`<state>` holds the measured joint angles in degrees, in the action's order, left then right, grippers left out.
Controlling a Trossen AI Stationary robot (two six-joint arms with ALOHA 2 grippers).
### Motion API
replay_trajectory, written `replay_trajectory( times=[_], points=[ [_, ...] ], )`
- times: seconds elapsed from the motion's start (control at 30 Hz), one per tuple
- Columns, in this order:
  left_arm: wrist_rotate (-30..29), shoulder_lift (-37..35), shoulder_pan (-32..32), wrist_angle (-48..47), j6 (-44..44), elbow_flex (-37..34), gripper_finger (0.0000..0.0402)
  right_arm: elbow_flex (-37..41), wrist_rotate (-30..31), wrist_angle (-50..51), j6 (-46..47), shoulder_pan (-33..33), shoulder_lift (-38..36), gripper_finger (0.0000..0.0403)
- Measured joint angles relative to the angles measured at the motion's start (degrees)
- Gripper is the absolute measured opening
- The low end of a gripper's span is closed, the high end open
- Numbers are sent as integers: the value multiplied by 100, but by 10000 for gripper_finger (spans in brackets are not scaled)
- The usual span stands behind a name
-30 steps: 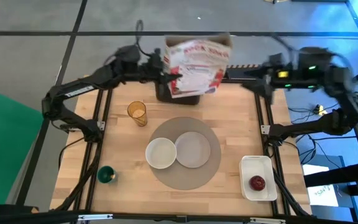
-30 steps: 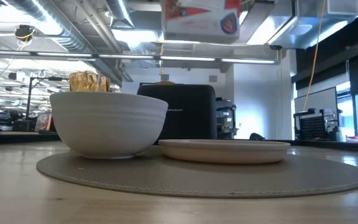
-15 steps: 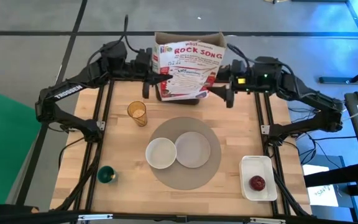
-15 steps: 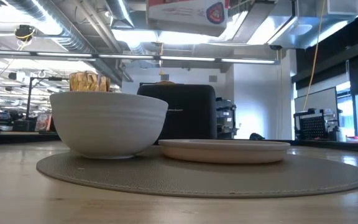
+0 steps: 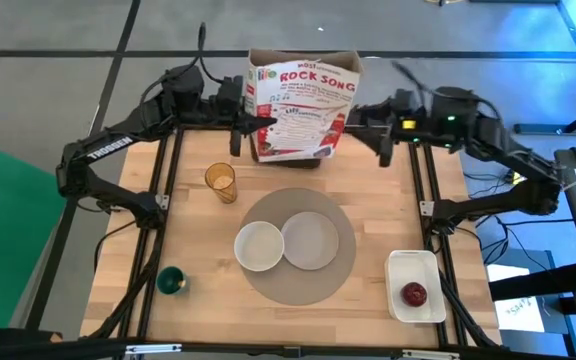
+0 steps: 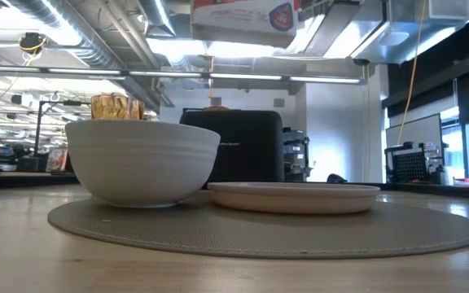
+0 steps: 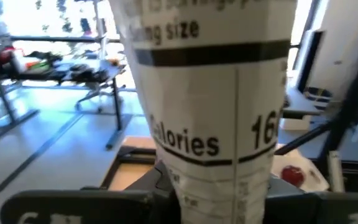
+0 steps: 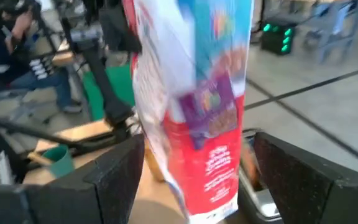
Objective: Arrange a breakfast setting
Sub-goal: Pour the cereal into the white bowl
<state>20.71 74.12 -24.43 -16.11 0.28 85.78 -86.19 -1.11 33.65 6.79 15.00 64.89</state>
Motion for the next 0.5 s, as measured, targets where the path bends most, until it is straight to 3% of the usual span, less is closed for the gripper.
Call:
replay_trajectory(
  times=[0.4, 0.5],
  points=[
    [1001, -2, 10, 421, -426, 2, 73, 81, -1293, -813, 28, -4, 762, 299],
    [961, -2, 97, 396, -532, 2, 73, 81, -1523, -855, 74, -9, 897, 289]
  ],
)
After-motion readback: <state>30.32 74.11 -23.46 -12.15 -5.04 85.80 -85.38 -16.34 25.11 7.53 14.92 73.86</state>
